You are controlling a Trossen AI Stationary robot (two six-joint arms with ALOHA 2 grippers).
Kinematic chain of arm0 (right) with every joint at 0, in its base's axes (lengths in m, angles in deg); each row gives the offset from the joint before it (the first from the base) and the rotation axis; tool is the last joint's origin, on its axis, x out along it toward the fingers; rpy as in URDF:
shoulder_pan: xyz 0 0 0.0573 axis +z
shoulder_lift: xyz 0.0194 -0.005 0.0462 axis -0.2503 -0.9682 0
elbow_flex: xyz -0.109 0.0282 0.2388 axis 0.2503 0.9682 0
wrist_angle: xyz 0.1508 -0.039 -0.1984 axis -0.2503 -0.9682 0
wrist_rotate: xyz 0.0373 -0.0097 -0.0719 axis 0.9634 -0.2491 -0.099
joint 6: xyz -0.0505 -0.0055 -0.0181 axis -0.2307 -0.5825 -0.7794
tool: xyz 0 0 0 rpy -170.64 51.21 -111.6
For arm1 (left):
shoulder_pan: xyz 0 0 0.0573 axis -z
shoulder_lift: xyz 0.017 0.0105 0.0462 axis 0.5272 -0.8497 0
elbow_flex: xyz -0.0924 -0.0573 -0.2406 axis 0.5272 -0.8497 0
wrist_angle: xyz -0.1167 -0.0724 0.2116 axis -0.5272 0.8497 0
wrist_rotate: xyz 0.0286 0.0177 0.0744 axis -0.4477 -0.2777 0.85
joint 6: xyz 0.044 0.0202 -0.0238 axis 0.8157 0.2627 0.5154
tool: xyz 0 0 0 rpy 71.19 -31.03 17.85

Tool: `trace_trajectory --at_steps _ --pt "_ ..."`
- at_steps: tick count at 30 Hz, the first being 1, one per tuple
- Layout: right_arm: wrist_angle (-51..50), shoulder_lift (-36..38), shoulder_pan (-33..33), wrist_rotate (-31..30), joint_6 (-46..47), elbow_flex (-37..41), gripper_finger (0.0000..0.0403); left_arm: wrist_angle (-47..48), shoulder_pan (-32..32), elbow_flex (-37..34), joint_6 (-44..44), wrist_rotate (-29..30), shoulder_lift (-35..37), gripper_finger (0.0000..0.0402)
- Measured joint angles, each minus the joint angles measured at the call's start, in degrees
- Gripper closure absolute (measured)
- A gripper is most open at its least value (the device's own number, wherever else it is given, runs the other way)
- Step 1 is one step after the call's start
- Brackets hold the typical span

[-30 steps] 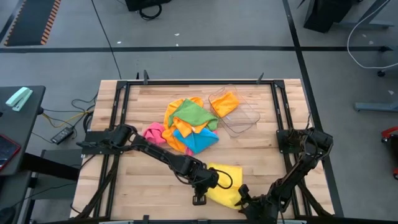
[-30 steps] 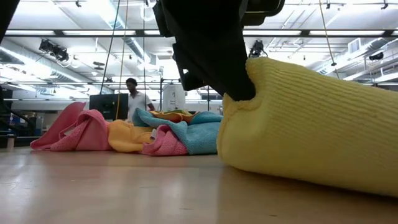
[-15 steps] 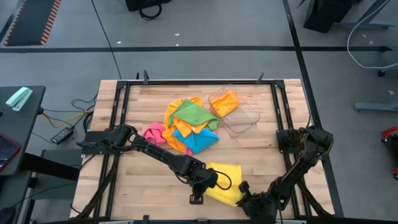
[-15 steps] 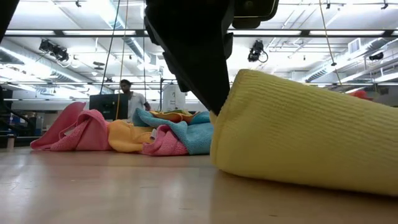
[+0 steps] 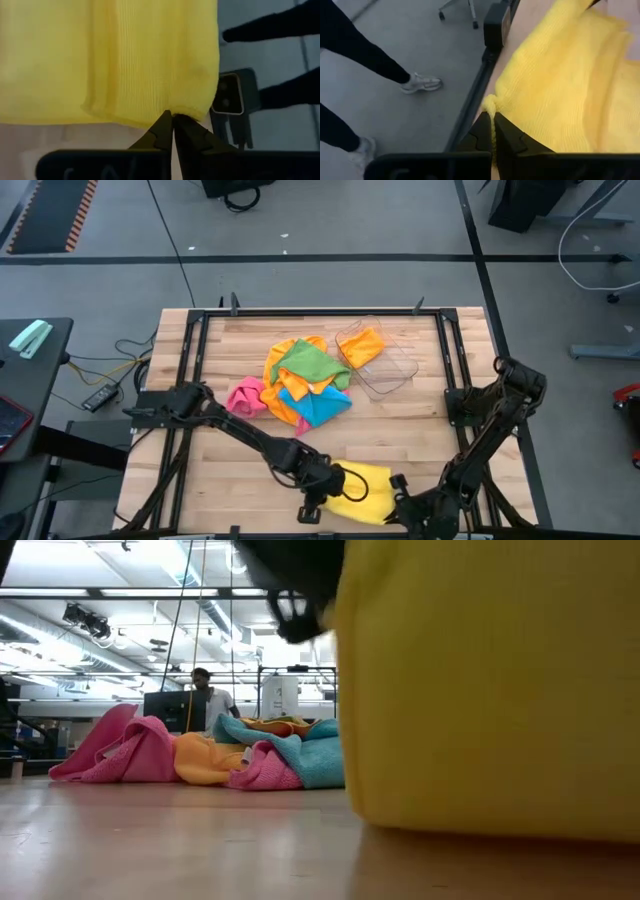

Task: Fold microfiber towels
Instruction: Fold the yellow towel

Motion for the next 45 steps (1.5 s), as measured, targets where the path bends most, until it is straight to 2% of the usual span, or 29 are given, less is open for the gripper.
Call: trace_trajectory --at_steps 4,8,11,17,22,25,29,34,37,42,45 --pt "-0.5 0.1 0.0 0.6 2.6 0.0 0.0398 3.3 1.8 0.0 3.1 6.0 2.3 0.0349" --pt "-0.5 0.1 0.0 0.8 3.7 0.0 0.0399 5.6 4.3 0.0 3.8 6.6 2.2 0.0310" --pt "-0.6 0.1 0.0 0.8 4.8 0.0 0.0399 3.4 6.1 0.0 2.1 8.7 2.0 0.0279" --pt "-0.7 0.1 -0.1 0.8 5.1 0.0 0.0400 -6.3 8.1 0.0 0.3 19.8 2.0 0.0209" --pt "-0.1 0.1 -0.2 0.8 2.2 -0.1 0.0398 -8.0 6.5 0.0 -8.2 17.1 -1.1 0.0167" --pt "-0.7 -0.2 -0.5 0.8 0.5 -0.1 0.0391 -10.2 5.0 0.0 -9.2 15.3 -3.3 0.0168" --pt "-0.4 -1.0 -0.9 2.0 -5.0 -0.1 0.0388 -11.8 2.8 0.0 -9.4 12.6 -4.6 0.0189" --pt "-1.5 -1.5 -1.4 2.7 -11.1 -0.1 0.0386 -12.2 0.1 0.0 -9.3 12.3 -4.5 0.0215" --pt "-1.7 -1.5 -1.9 2.7 -11.7 0.0 0.0379 -13.2 -1.3 0.0 -6.9 12.8 -5.1 0.0221" --pt "-1.9 -1.5 -2.8 5.8 -7.7 1.2 0.0332 -13.6 -2.8 0.0 -2.6 12.6 -6.4 0.0212" --pt "-1.8 -1.5 -2.7 8.6 -6.5 1.3 0.0293 -14.8 -3.5 0.1 -0.9 10.2 -7.4 0.0205"
